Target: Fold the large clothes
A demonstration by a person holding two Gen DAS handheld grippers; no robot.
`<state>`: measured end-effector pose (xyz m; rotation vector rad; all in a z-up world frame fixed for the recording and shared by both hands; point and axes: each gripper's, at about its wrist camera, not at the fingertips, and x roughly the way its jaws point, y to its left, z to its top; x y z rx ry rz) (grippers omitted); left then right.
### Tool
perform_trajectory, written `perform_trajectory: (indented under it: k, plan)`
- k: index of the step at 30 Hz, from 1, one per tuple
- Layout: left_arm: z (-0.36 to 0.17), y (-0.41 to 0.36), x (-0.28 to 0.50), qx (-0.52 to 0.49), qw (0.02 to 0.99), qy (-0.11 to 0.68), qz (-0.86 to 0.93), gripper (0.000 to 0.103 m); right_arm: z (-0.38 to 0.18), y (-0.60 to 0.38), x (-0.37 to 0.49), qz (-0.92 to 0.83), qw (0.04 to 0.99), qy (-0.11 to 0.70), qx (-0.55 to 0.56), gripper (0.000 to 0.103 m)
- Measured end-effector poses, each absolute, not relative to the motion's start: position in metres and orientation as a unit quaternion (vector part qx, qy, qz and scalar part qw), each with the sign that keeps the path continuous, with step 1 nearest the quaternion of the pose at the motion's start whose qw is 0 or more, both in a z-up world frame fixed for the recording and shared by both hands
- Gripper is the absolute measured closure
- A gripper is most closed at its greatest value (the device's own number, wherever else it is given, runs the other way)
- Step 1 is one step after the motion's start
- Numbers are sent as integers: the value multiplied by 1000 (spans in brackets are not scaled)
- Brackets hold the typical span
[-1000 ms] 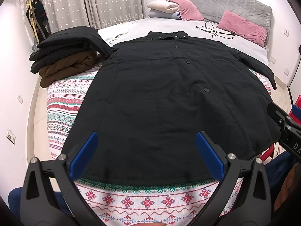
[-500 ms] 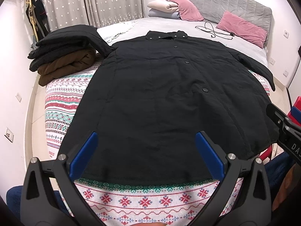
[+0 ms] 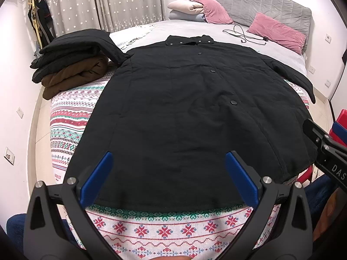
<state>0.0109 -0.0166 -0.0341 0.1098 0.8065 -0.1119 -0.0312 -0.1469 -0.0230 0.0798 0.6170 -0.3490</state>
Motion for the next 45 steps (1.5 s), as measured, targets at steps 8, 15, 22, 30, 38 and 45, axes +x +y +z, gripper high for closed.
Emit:
perform_trajectory:
  k: [8, 15, 22, 30, 38, 45]
  plan:
    - [-33, -16, 11, 53, 917, 391, -53, 0, -25, -151, -32, -174, 934, 309, 49, 0]
    - [-33, -16, 11, 55, 917, 391, -53, 0, -25, -151, -32, -174, 934, 308, 47, 0]
    - [-33, -17, 10, 56, 917, 391, -53, 0, -27, -154, -32, -173, 934, 308, 55, 0]
    - [-33, -19, 9, 56, 917, 391, -52, 0, -28, -156, -33, -179, 931, 314, 46, 0]
    - [-33, -19, 9, 56, 918, 389, -50, 0, -30, -160, -34, -186, 929, 318, 46, 0]
    - [-32, -9, 9, 52, 919, 389, -40, 0, -33, -167, -36, -199, 925, 321, 41, 0]
